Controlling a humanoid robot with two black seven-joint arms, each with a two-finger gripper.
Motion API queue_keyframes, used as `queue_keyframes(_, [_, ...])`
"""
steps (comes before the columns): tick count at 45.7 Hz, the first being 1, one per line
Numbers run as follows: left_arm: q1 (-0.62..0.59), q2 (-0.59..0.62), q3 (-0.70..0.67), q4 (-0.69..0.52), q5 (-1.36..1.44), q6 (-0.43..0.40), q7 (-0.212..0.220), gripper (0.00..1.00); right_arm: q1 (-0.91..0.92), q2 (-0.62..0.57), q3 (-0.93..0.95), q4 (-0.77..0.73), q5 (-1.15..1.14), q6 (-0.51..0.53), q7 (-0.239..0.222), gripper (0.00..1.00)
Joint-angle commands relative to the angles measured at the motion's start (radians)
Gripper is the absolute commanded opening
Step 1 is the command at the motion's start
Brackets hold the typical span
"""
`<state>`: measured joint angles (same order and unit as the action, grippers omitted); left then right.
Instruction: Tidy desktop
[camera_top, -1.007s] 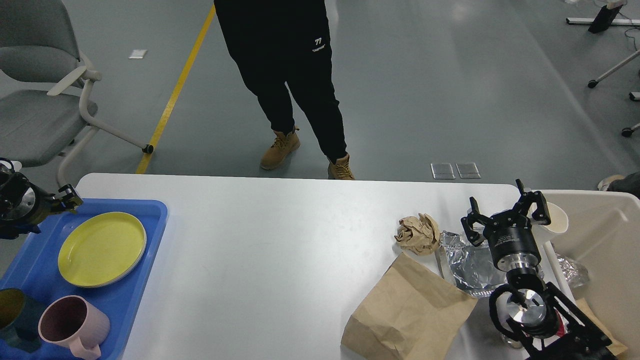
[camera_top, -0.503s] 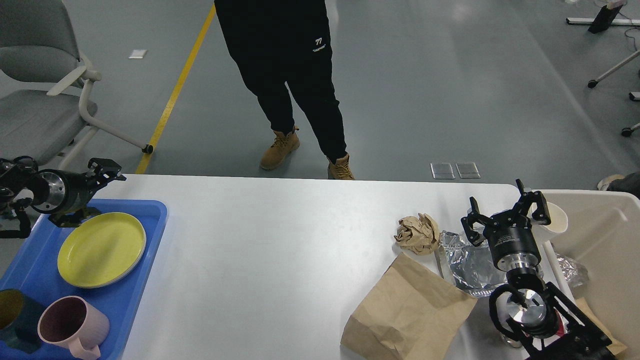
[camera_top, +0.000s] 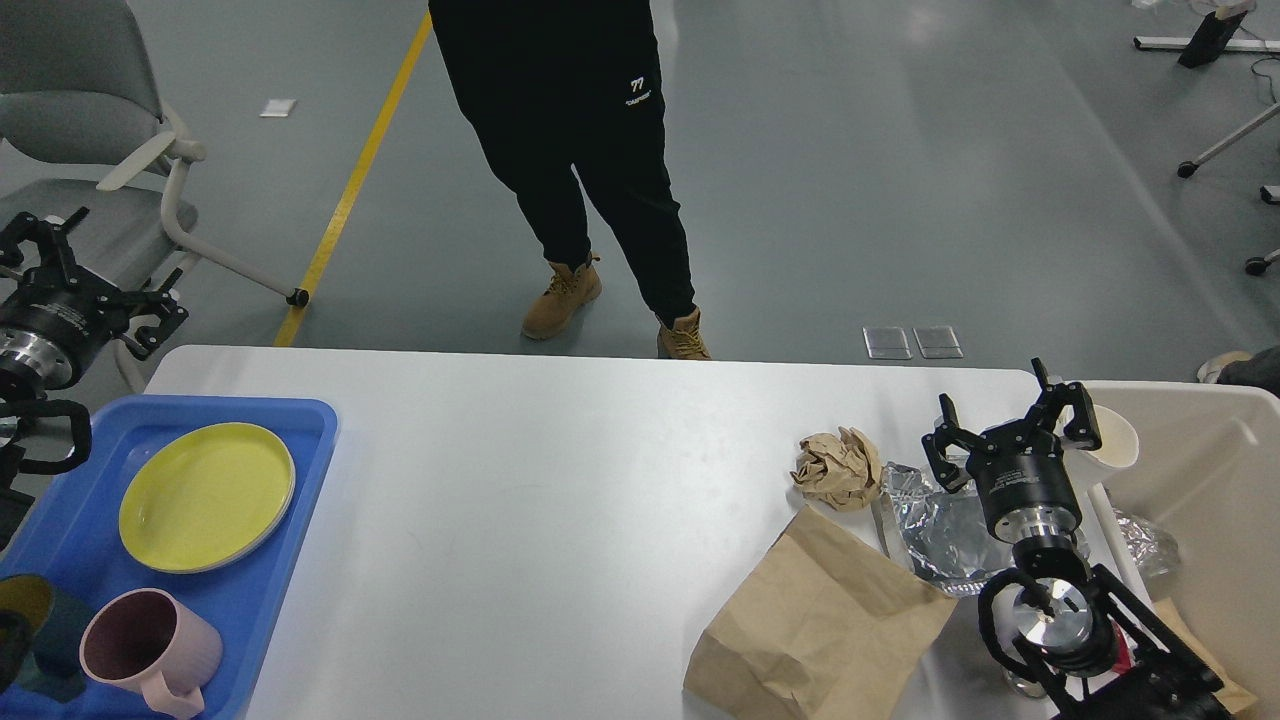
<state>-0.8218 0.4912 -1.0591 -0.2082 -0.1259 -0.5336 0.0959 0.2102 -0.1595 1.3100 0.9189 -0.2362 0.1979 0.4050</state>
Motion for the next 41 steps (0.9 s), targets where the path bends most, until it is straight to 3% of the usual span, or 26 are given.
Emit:
queue_keyframes(1, [0.001, 0.004, -0.048, 0.000, -0.003, 0.000, -0.001, 0.96, 0.000, 0.000, 0.000, 0.000, 0.000, 0.000, 0.000, 1.00])
queue_keyframes(15, [-0.071, -0.011, -0.033, -0.004, 0.002, 0.007, 0.002, 0.96, 0.000, 0.000, 0.000, 0.000, 0.000, 0.000, 0.000, 1.00])
queue_keyframes(24, [-0.123, -0.098, -0.028, -0.011, 0.006, -0.012, 0.001, 0.96, 0.000, 0.000, 0.000, 0.000, 0.000, 0.000, 0.000, 1.00])
queue_keyframes(41, [-0.005, -0.161, 0.037, -0.011, 0.011, -0.003, -0.001, 0.96, 0.000, 0.000, 0.000, 0.000, 0.000, 0.000, 0.000, 1.00])
